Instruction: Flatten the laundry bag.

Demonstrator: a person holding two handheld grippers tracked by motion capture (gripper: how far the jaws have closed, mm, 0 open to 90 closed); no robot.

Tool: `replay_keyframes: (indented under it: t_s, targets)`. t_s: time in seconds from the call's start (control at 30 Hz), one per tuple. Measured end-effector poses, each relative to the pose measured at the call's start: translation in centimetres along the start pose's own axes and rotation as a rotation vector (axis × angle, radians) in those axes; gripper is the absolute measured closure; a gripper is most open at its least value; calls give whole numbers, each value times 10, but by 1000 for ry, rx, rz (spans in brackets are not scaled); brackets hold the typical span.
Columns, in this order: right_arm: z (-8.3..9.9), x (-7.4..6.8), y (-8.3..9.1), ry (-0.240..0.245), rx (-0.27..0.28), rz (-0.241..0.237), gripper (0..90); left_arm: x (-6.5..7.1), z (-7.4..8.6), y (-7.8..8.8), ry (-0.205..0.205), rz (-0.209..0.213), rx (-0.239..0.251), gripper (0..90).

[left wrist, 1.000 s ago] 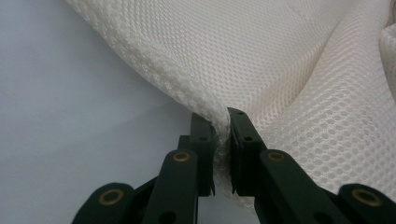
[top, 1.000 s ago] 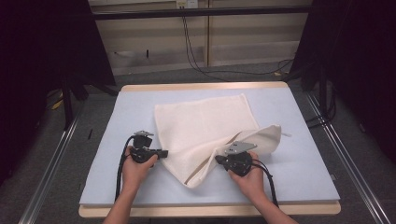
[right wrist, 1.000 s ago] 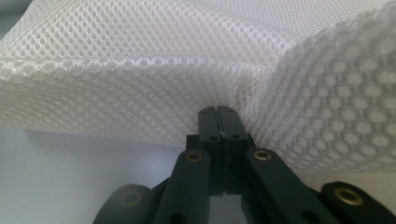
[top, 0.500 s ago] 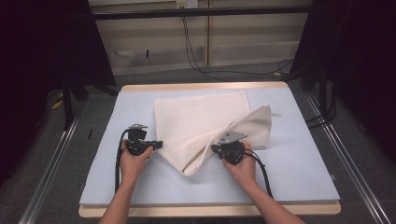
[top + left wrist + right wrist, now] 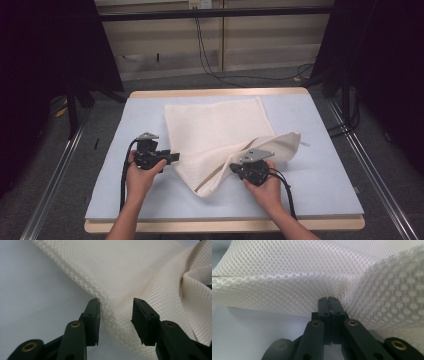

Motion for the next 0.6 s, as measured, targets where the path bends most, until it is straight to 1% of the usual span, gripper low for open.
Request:
replay_keyframes:
  t_s: [0.07,0.1,0.13,0.2,0.27,0.3,0.37,0.4,0.6]
  targets:
    - [2,-1,2,-10,0,-1,895,4,0,-1,-6,4,1,557]
    - [3,0,3,-6,3,3,895,6,0,-1,-10,11,-1,554]
    - [4,1,3,-10,3,4,895,6,0,0,-14,15,-3,548]
    - [6,2,4,-17,0,4,895,7,0,2,-8,20,3,533]
    - [7,3,4,-22,6,5,895,6,1,4,-17,16,-6,521]
    - [7,3,5,-21,7,4,894,7,2,4,-13,22,-2,515]
    - [7,2,5,-18,5,7,894,8,2,5,-24,21,-4,510]
    - [7,2,5,-16,5,8,894,10,2,4,-20,30,0,505]
    - [8,1,6,-31,6,-4,894,12,-1,6,-25,33,6,474]
Point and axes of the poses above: each handheld gripper's, and its own axes: y roughly backward along the jaws, z roughly out of its underside, x roughly to its right, the point moved 5 cm from there along -y, roughly forward along the jaws, and after that the axes turned 14 degrees about -x, right-handed, at the moved point
